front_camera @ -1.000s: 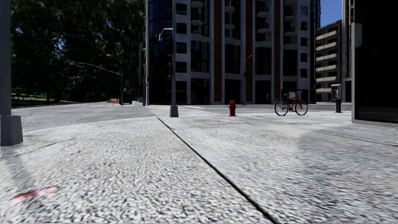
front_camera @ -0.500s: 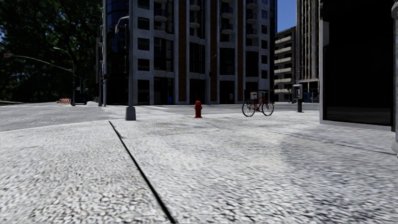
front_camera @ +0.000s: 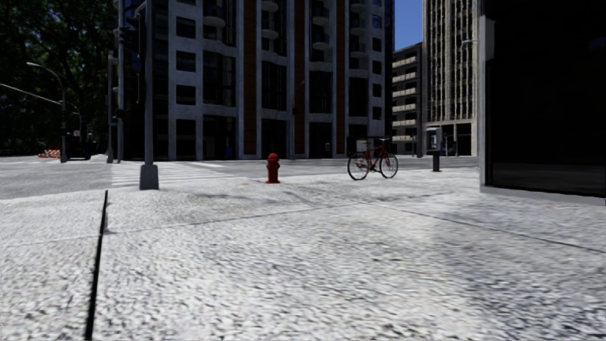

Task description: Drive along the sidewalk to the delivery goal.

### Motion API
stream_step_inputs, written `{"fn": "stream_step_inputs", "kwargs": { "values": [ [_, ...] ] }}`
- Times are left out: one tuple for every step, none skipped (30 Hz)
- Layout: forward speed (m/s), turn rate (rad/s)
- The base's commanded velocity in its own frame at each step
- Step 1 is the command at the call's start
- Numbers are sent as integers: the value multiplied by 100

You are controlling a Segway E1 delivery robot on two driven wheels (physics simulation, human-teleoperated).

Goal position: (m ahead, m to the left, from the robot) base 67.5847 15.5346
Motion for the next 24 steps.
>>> {"fn": "stream_step_inputs", "kwargs": {
  "values": [
    [200, 0],
    [200, 0],
    [200, 0],
    [200, 0],
    [200, 0],
    [200, 0],
    [200, 0],
    [200, 0],
    [200, 0],
    [200, 0],
    [200, 0],
    [200, 0],
    [200, 0],
    [200, 0],
    [200, 0],
    [200, 0],
    [200, 0],
    [200, 0],
    [200, 0],
    [200, 0],
    [200, 0],
    [200, 0],
    [200, 0],
    [200, 0]
  ]
}}
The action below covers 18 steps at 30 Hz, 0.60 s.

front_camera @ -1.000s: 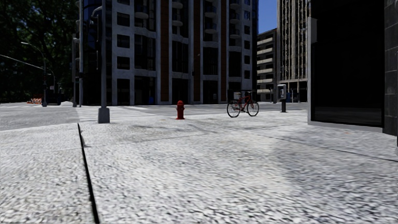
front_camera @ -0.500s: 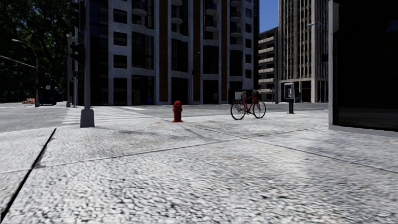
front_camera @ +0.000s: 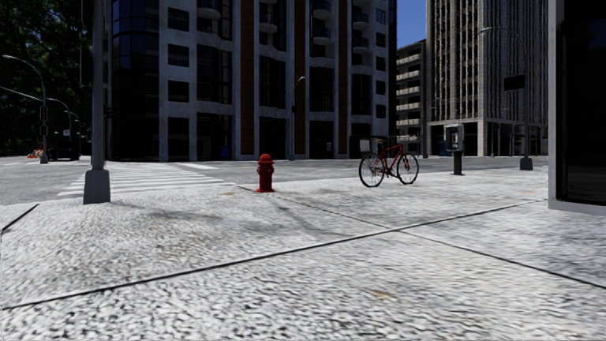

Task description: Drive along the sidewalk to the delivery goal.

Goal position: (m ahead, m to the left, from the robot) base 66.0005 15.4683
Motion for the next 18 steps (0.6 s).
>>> {"fn": "stream_step_inputs", "kwargs": {
  "values": [
    [200, 0],
    [200, 0],
    [200, 0],
    [200, 0],
    [200, 0],
    [200, 0],
    [200, 0],
    [200, 0],
    [200, 15],
    [200, 15],
    [200, 26],
    [200, 33],
    [200, 35],
    [200, 36],
    [200, 39],
    [200, 41],
    [200, 42],
    [200, 42]
  ]
}}
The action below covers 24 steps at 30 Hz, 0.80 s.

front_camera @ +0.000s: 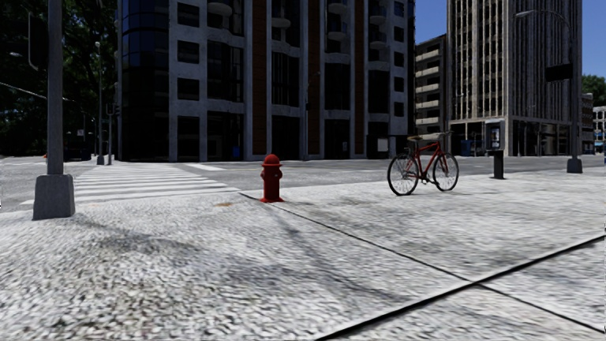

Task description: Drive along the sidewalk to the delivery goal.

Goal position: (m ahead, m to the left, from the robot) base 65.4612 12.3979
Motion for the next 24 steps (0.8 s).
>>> {"fn": "stream_step_inputs", "kwargs": {
  "values": [
    [200, 42],
    [200, 42],
    [200, 42],
    [200, 42],
    [200, 42],
    [200, 42],
    [200, 42],
    [200, 42],
    [200, 42],
    [200, 42],
    [200, 42],
    [200, 42],
    [200, 42],
    [200, 42],
    [200, 43],
    [200, 44],
    [200, 44],
    [200, 47],
    [200, 52],
    [200, 54],
    [200, 54],
    [200, 54],
    [200, 55],
    [200, 55]
  ]
}}
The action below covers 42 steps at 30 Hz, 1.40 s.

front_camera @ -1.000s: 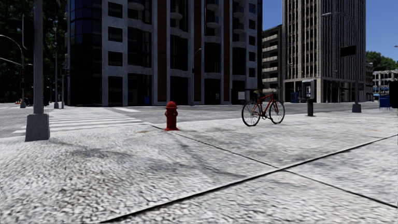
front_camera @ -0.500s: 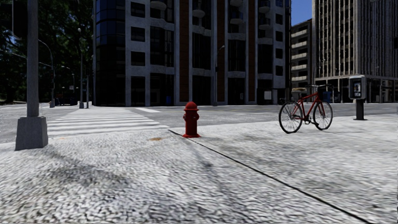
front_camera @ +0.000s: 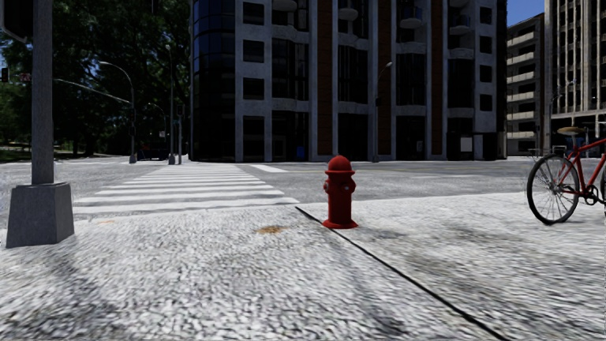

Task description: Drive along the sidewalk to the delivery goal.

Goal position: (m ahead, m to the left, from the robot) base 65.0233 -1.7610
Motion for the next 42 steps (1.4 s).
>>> {"fn": "stream_step_inputs", "kwargs": {
  "values": [
    [200, 55],
    [200, 55],
    [200, 55],
    [200, 56],
    [200, 57],
    [200, 58],
    [200, 58],
    [200, 58],
    [200, 58],
    [200, 58],
    [200, 58],
    [200, 58],
    [200, 58],
    [200, 58],
    [200, 58],
    [200, 58],
    [200, 50],
    [200, 0],
    [200, 0],
    [200, 0],
    [200, 0],
    [200, 0],
    [200, 0],
    [200, 0],
    [200, 0],
    [200, 0],
    [200, 0],
    [200, 0],
    [200, 0],
    [200, 0],
    [200, 0],
    [200, -42],
    [200, -72],
    [200, -92],
    [200, -92],
    [200, -97],
    [200, -60],
    [200, -4],
    [200, 0],
    [200, 0],
    [200, 0],
    [200, 0]
  ]
}}
